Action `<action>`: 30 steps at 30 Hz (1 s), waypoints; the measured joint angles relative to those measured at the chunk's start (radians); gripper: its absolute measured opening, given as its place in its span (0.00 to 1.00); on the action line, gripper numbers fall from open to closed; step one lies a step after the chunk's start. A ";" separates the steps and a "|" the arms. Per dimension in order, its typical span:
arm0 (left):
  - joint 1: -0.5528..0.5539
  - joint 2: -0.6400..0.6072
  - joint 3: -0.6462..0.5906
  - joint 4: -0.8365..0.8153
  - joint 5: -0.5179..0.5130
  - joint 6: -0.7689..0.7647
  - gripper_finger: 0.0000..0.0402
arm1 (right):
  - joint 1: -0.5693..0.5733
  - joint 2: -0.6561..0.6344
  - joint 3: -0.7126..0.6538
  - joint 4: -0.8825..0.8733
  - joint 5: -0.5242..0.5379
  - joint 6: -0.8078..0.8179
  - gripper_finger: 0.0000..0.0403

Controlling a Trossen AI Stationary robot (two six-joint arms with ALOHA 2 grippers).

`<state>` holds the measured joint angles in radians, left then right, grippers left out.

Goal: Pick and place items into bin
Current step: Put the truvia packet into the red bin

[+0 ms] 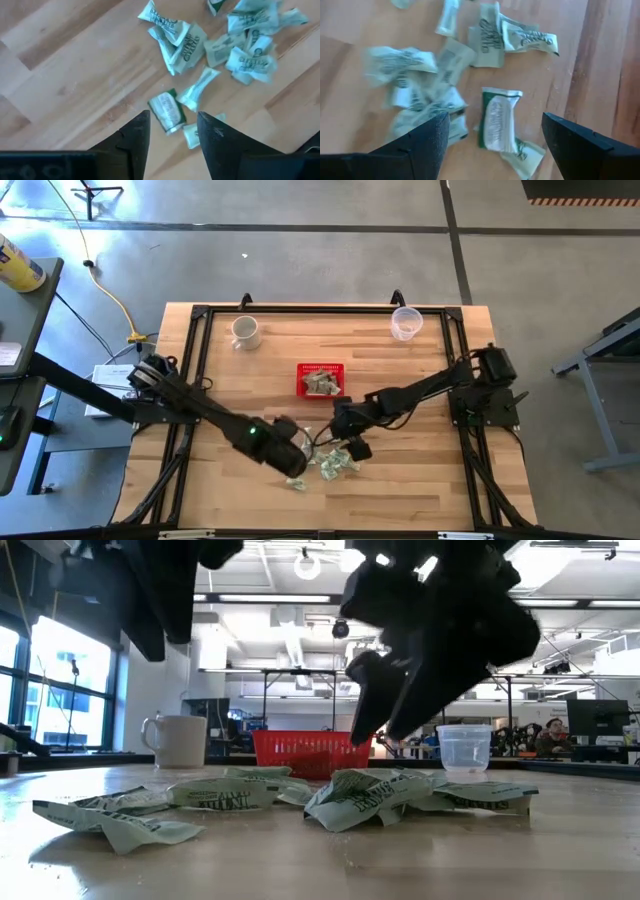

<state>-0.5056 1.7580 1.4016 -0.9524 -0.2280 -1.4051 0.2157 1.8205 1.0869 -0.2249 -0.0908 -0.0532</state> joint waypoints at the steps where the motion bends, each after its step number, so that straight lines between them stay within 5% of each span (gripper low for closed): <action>1: -0.012 0.000 -0.002 0.006 -0.018 -0.026 0.48 | 0.005 0.015 0.006 0.004 0.020 0.000 0.76; 10: -0.062 0.000 -0.002 0.007 -0.069 -0.145 0.44 | 0.013 0.104 0.026 0.012 0.064 0.077 0.59; 21: -0.050 0.000 -0.002 0.006 -0.099 -0.115 0.45 | 0.003 0.050 0.039 0.006 0.114 0.156 0.05; 30: -0.039 0.001 -0.002 0.003 -0.102 -0.092 0.45 | -0.157 -0.079 0.140 -0.047 0.182 0.061 0.04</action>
<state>-0.5449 1.7588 1.3994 -0.9489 -0.3304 -1.4970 0.0590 1.7412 1.2274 -0.2717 0.0914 0.0082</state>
